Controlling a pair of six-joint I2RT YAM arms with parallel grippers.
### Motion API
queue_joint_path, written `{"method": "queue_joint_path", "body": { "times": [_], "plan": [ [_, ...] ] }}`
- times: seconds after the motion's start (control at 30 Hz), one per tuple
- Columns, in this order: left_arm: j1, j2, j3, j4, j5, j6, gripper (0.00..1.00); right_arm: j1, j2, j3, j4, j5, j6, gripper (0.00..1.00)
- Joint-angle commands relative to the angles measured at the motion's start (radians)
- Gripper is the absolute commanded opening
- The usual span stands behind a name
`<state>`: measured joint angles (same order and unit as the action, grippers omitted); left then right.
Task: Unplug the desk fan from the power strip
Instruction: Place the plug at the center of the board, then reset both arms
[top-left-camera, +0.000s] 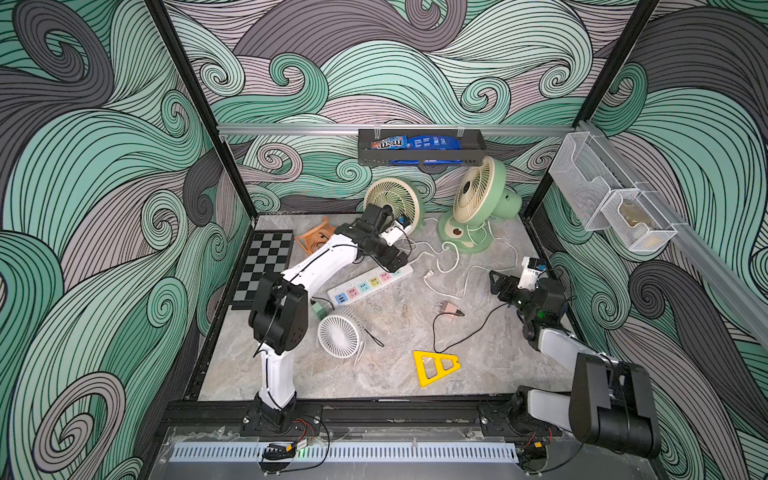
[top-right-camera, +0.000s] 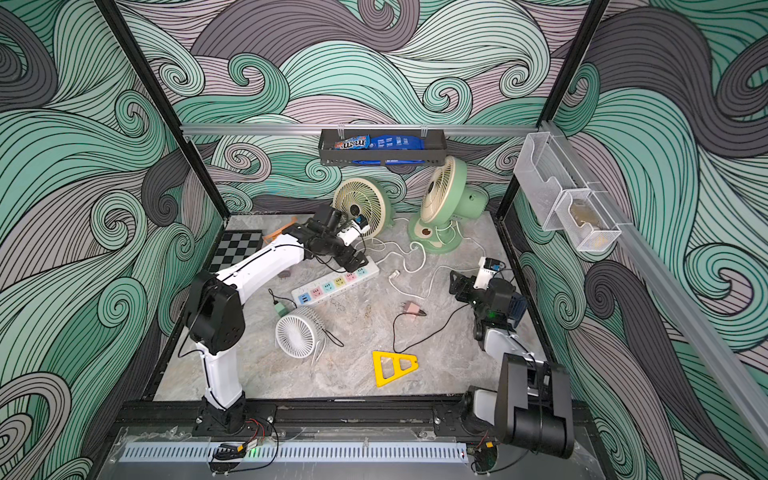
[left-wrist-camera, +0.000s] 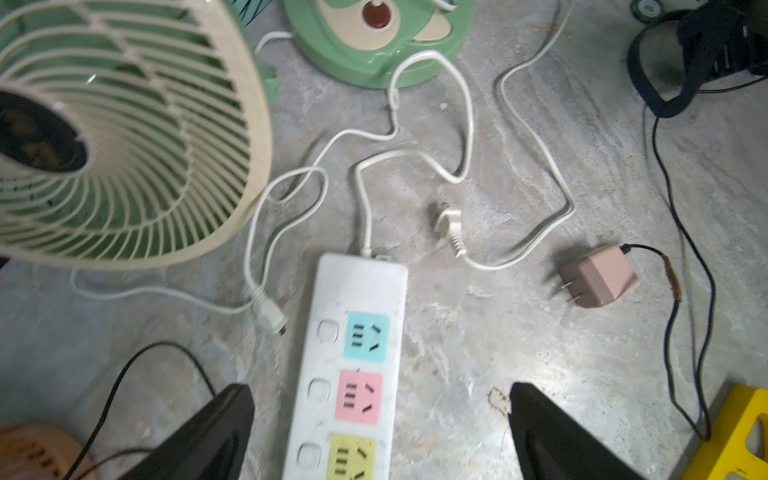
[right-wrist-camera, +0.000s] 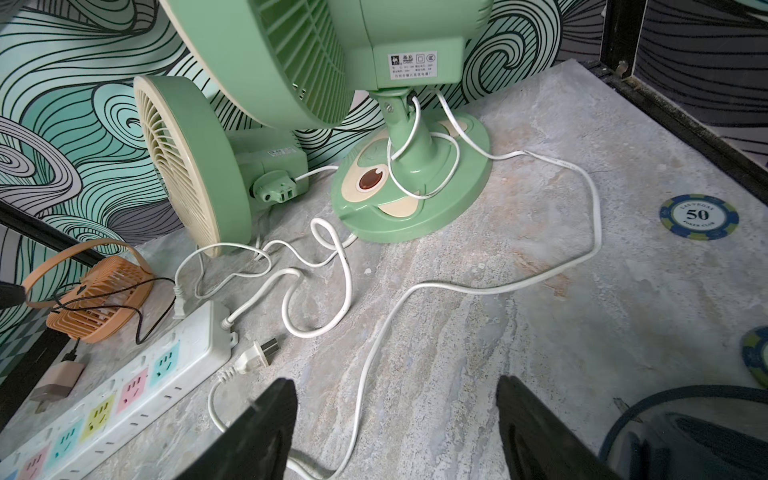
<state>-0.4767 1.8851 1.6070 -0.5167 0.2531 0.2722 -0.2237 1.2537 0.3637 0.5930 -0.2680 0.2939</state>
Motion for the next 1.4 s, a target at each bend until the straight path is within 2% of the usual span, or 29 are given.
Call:
{"method": "queue_joint_path", "body": {
  "times": [0.0, 0.07, 0.1, 0.13, 0.27, 0.4, 0.53, 0.67, 0.73, 0.83, 0.9, 0.97, 1.03, 1.27, 1.37],
  "plan": [
    [0.090, -0.114, -0.136, 0.108, 0.083, -0.086, 0.99, 0.000, -0.016, -0.033, 0.124, 0.044, -0.016, 0.82],
    [0.159, -0.191, -0.258, 0.182, 0.111, -0.094, 0.99, 0.008, -0.010, -0.053, 0.164, 0.049, -0.013, 0.84],
    [0.199, -0.232, -0.322, 0.217, 0.124, -0.100, 0.99, 0.019, -0.010, -0.056, 0.172, 0.057, -0.023, 0.96],
    [0.239, -0.263, -0.379, 0.266, 0.142, -0.108, 0.99, 0.033, -0.008, -0.056, 0.174, 0.071, -0.035, 0.99],
    [0.406, -0.412, -0.595, 0.405, 0.225, -0.108, 0.99, 0.106, 0.009, -0.056, 0.207, 0.146, -0.085, 0.99],
    [0.530, -0.499, -0.733, 0.471, 0.258, -0.100, 0.99, 0.119, 0.034, -0.069, 0.270, 0.151, -0.100, 0.99],
    [0.638, -0.563, -0.914, 0.674, 0.279, -0.152, 0.99, 0.126, 0.052, -0.110, 0.375, 0.151, -0.116, 0.99],
    [0.664, -0.571, -1.084, 0.942, 0.286, -0.199, 0.99, 0.155, 0.103, -0.134, 0.496, 0.167, -0.146, 0.99],
    [0.665, -0.545, -1.180, 1.138, 0.282, -0.197, 0.99, 0.168, 0.139, -0.143, 0.562, 0.175, -0.157, 0.99],
    [0.670, -0.471, -1.305, 1.540, 0.270, -0.289, 0.99, 0.192, 0.165, -0.115, 0.556, 0.190, -0.197, 0.99],
    [0.667, -0.366, -1.359, 1.728, 0.314, -0.274, 0.99, 0.203, 0.176, -0.106, 0.561, 0.198, -0.217, 0.99],
    [0.664, -0.275, -1.395, 1.898, 0.281, -0.296, 0.99, 0.208, 0.185, -0.111, 0.581, 0.203, -0.236, 0.99],
    [0.667, -0.282, -1.395, 1.851, 0.212, -0.315, 0.99, 0.210, 0.215, -0.144, 0.676, 0.212, -0.244, 0.99],
    [0.637, -0.220, -1.398, 1.902, 0.071, -0.322, 0.99, 0.227, 0.330, -0.196, 0.899, 0.215, -0.256, 0.99],
    [0.636, -0.224, -1.399, 1.895, -0.007, -0.353, 0.99, 0.237, 0.323, -0.184, 0.855, 0.234, -0.267, 0.99]
  ]
}}
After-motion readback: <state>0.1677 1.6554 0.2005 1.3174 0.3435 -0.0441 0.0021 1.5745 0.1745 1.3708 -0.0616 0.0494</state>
